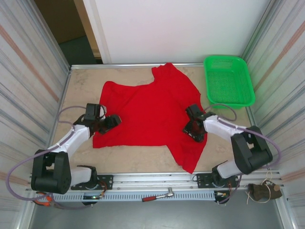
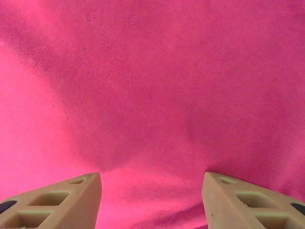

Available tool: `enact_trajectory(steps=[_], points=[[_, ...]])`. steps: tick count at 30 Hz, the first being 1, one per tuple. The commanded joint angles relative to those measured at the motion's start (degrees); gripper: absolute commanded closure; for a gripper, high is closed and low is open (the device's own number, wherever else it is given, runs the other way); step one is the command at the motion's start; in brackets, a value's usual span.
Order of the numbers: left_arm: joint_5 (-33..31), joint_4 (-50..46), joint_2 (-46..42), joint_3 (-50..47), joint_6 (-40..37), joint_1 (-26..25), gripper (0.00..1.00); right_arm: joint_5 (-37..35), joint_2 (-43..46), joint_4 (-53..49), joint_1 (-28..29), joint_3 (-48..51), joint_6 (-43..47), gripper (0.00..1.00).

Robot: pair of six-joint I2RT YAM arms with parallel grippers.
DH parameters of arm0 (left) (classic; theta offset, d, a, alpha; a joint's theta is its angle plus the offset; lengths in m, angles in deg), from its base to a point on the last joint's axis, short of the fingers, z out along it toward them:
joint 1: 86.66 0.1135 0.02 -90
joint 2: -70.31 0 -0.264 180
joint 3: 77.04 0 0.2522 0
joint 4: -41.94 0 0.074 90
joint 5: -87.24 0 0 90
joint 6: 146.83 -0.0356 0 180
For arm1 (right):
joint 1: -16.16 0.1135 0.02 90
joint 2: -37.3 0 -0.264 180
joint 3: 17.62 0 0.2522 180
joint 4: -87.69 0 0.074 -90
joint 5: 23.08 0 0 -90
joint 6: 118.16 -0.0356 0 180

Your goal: Fold the inside-out t-shirt

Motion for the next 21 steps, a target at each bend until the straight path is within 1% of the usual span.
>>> enact_trajectory(steps=[1,4,7,10,12,13,15,17,19,21], points=[[-0.74,3.34,-0.42,-3.72,2.61,-0.25,0.32,-2.27,4.22,-5.04,0.56,5.09,-7.86,0.42],[-1.19,2.85,-2.99,-7.36,4.44,-0.77,0.32,-3.26,9.38,-8.18,0.74,8.1,-10.5,0.41],[-1.8,0.11,-8.97,-9.12,5.94,-0.98,0.32,-3.63,15.25,-10.97,0.8,9.66,-12.13,0.41],[-5.64,-4.14,-15.37,-5.21,4.39,-0.81,0.3,-3.49,20.19,-11.47,0.83,7.37,-9.12,0.41],[-7.97,-5.15,-14.96,0.19,1.09,0.03,0.27,-3.22,20.36,-10.49,0.4,2.97,-4.6,0.41],[-7.75,-4.85,-12.63,3.64,-1.32,1.03,0.27,-2.93,19.03,-10.48,0.03,-0.24,-0.32,0.41],[-7.1,-4.93,-5.34,11.43,-6.01,2.95,0.27,-2.37,14.32,-10.93,-0.66,-7.69,5.7,0.41],[-7.71,-5.08,4.31,20.85,-13.05,3.21,0.27,-2.35,8.12,-11.32,-0.84,-15.48,11.65,0.41],[-8.28,-8.07,14.98,31.52,-19.38,3.09,0.28,-0.69,1.93,-10.87,-1.58,-21.46,15.77,0.41],[-10.6,-12.54,24.74,42.44,-24.99,2.65,0.29,1.32,-4.03,-9.52,-2.58,-26.12,18.31,0.41]])
